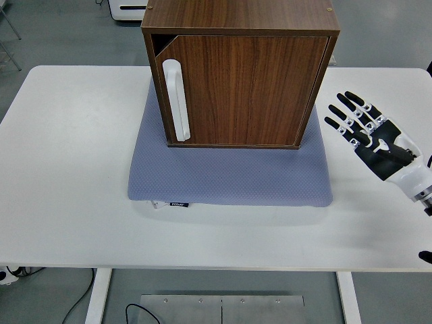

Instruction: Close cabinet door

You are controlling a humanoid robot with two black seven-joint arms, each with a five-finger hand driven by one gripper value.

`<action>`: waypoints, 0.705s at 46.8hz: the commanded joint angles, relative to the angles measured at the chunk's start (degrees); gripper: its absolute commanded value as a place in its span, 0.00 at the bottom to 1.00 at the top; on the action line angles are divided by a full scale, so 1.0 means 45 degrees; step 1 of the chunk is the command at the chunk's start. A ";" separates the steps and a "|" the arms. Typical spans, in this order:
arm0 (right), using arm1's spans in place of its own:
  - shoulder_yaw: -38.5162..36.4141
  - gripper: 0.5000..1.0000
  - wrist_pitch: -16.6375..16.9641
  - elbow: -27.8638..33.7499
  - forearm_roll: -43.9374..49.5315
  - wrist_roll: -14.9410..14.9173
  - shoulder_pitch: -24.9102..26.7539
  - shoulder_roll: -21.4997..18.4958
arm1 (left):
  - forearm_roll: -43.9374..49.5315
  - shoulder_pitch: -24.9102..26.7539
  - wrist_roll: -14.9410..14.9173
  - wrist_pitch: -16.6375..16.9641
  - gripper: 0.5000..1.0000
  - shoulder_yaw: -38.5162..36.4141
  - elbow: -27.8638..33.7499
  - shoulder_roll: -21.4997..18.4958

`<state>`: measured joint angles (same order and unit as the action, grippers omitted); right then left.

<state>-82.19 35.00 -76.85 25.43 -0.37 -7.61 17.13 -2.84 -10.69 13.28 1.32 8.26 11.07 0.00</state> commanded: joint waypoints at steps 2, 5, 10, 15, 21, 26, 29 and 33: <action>-0.0231 1.00 0.0001 0.0142 -0.0532 0.0003 0.0225 -0.0017 | 0.0005 -0.0007 -0.0002 0.0000 1.00 0.0000 0.0000 0.0000; -0.0289 1.00 0.0001 0.0377 -0.0884 0.0003 0.0401 -0.0173 | 0.0005 -0.0007 -0.0002 0.0000 1.00 0.0000 0.0000 0.0000; -0.0543 1.00 0.0001 0.0826 -0.1080 -0.0016 0.0753 -0.0349 | 0.0005 -0.0007 -0.0002 0.0000 1.00 0.0000 0.0000 0.0000; -0.0934 1.00 0.0001 0.1041 -0.1099 -0.0172 0.1084 -0.0603 | 0.0005 -0.0007 -0.0002 0.0000 1.00 0.0000 0.0000 0.0000; -0.1363 1.00 0.0001 0.1100 -0.1080 -0.0192 0.1339 -0.0681 | 0.0005 -0.0007 -0.0002 0.0000 1.00 0.0000 0.0000 0.0000; -0.1676 1.00 0.0001 0.1100 -0.1080 -0.0192 0.1554 -0.0681 | 0.0005 0.0013 -0.0002 0.0000 1.00 0.0000 0.0000 0.0000; -0.1832 1.00 0.0001 0.1139 -0.1080 -0.0192 0.1651 -0.0662 | 0.0005 -0.0007 -0.0002 0.0000 1.00 0.0000 0.0000 0.0000; -0.1930 1.00 0.0001 0.1217 -0.1100 -0.0192 0.1749 -0.0662 | 0.0005 -0.0007 -0.0002 0.0000 1.00 0.0000 0.0000 0.0000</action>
<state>-90.64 35.00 -71.60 20.52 -1.24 -0.15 14.09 -2.83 -10.69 13.27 1.32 8.27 11.07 0.00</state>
